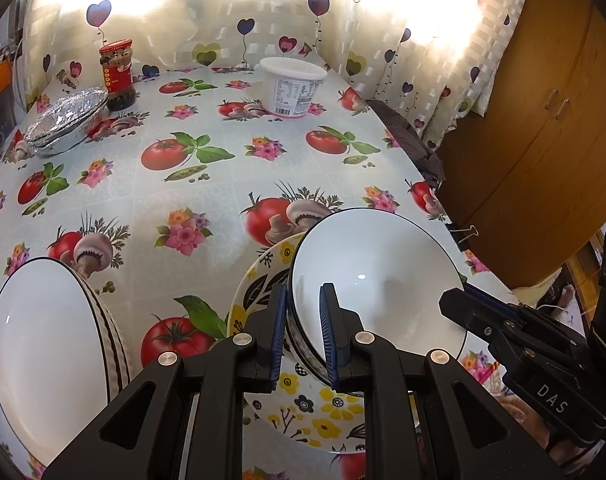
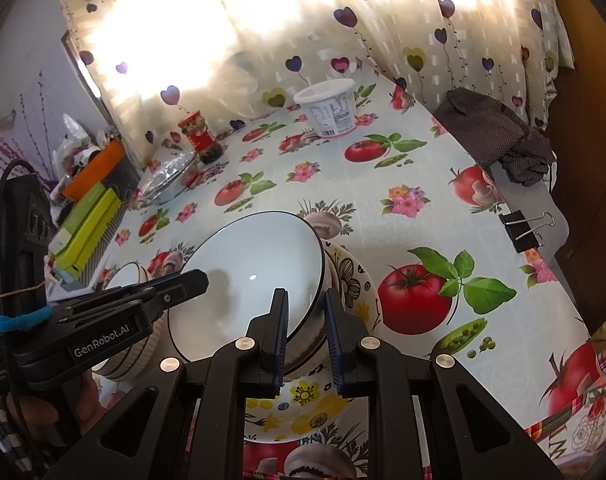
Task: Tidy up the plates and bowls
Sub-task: 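Lower the held white ribbed bowl into the bowl on the floral plate, then open the right gripper and release the nested white bowl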
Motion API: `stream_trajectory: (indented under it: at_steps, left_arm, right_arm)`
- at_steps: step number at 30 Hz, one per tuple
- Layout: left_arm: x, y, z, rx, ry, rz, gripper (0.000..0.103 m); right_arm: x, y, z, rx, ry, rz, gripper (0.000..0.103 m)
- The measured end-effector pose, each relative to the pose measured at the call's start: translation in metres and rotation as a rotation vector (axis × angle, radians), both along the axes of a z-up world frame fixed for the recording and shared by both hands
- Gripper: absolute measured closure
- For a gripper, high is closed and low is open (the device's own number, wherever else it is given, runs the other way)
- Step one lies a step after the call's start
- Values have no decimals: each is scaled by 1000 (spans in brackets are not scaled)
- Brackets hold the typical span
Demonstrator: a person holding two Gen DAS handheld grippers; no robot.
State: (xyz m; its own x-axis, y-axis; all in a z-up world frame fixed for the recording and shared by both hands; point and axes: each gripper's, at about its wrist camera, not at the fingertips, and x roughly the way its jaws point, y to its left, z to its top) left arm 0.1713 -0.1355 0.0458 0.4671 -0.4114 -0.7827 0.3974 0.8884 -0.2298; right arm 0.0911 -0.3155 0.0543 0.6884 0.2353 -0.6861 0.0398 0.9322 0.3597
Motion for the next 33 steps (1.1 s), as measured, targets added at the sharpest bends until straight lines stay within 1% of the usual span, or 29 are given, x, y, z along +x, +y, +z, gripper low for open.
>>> stream_trajectory:
  at_steps: [10,22,25,28,30,33]
  left_arm:
    - [0,-1,-2,-3,1,0,86]
    - [-6,2,-3,-18,-35,8,86]
    - [-8,3,-4,-17,-44,8,84]
    - [-12,2,-4,-10,-67,3,84]
    - [-13,2,-4,-7,-78,0,84]
    - [-16,3,-6,-12,-81,-1,75]
  right_arm:
    - [1,-1,-2,2,3,-2,85]
    - [1,2,-2,-24,-11,-5,81]
    - [1,3,-2,-12,-12,-4,81]
    - [0,1,-4,26,-12,4,74]
    - [-1,-1,-6,52,-16,3,62]
    - [-7,-5,-6,48,-30,-18,55]
